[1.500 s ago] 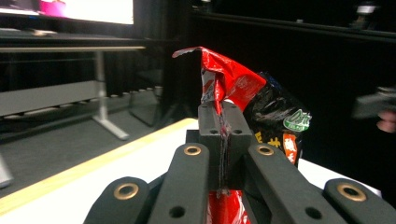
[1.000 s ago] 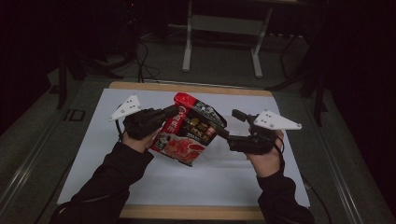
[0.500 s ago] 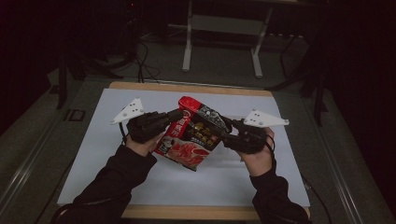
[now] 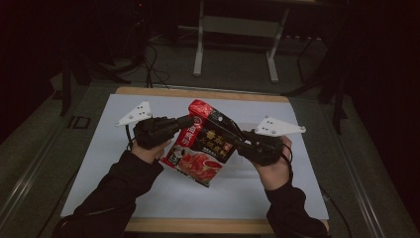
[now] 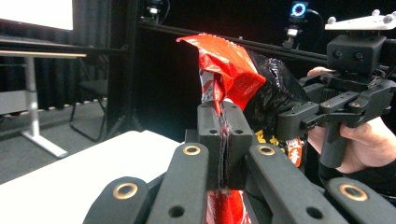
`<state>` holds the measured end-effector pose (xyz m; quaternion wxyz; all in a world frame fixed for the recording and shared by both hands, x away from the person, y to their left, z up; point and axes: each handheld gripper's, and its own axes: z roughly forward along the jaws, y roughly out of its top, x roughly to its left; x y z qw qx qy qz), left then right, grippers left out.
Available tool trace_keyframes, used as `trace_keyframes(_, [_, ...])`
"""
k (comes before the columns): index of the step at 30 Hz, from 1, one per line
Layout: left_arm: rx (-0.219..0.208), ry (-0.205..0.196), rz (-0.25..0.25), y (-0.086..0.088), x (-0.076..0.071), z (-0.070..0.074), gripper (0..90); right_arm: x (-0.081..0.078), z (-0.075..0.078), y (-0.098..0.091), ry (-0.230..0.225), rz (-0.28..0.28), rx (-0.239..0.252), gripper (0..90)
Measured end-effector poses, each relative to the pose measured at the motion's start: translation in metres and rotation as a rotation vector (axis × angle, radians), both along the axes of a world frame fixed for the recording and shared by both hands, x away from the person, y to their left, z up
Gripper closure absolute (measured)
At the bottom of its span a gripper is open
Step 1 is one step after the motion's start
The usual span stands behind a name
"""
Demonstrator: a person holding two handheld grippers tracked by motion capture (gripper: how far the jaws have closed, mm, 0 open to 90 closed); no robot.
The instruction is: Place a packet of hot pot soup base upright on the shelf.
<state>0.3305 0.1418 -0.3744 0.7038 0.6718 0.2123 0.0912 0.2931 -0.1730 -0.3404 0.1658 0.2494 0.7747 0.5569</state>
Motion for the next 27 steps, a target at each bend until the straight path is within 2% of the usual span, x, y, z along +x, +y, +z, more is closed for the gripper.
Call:
trace_keyframes(5, [0.021,-0.013,-0.014,0.001,0.005,0.007,83.1,-0.001,0.01,0.0,-0.022,-0.029,0.009,77.4])
trace_keyframes(6, [0.026,-0.023,0.005,0.002,0.004,0.008,79.9,-0.002,0.011,0.0,-0.025,-0.037,0.008,77.4])
trace_keyframes(7, [0.021,-0.024,0.021,0.004,0.005,0.009,75.2,-0.002,0.013,0.0,-0.033,-0.051,0.002,77.4])
trace_keyframes(9, [-0.024,-0.003,0.021,0.011,0.006,0.011,70.4,-0.001,0.016,-0.001,-0.042,-0.066,-0.001,77.2])
trace_keyframes(10, [-0.024,-0.006,0.03,0.013,0.005,0.012,63.8,0.0,0.017,-0.002,-0.046,-0.079,-0.005,77.2])
trace_keyframes(12, [0.01,-0.028,0.037,0.015,0.002,0.014,58.0,0.001,0.019,-0.005,-0.048,-0.099,0.002,77.2])
trace_keyframes(17, [0.107,-0.033,0.06,0.016,-0.002,0.011,37.6,0.002,0.027,-0.014,-0.061,-0.145,0.018,77.2])
trace_keyframes(19, [0.118,-0.03,0.074,0.018,-0.003,0.009,29.2,0.003,0.031,-0.017,-0.073,-0.164,0.018,77.1])
trace_keyframes(22, [0.112,-0.019,0.06,0.023,-0.003,0.005,26.7,0.003,0.036,-0.019,-0.084,-0.183,0.021,77.0])
trace_keyframes(23, [0.119,-0.014,0.066,0.023,-0.003,0.003,20.4,0.004,0.04,-0.023,-0.093,-0.21,0.031,77.0])
trace_keyframes(25, [0.14,-0.011,0.088,0.025,-0.004,0.0,15.0,0.004,0.044,-0.026,-0.098,-0.237,0.036,77.0])
trace_keyframes(27, [0.166,-0.008,0.091,0.026,-0.006,-0.005,14.4,0.005,0.047,-0.028,-0.111,-0.269,0.032,77.0])
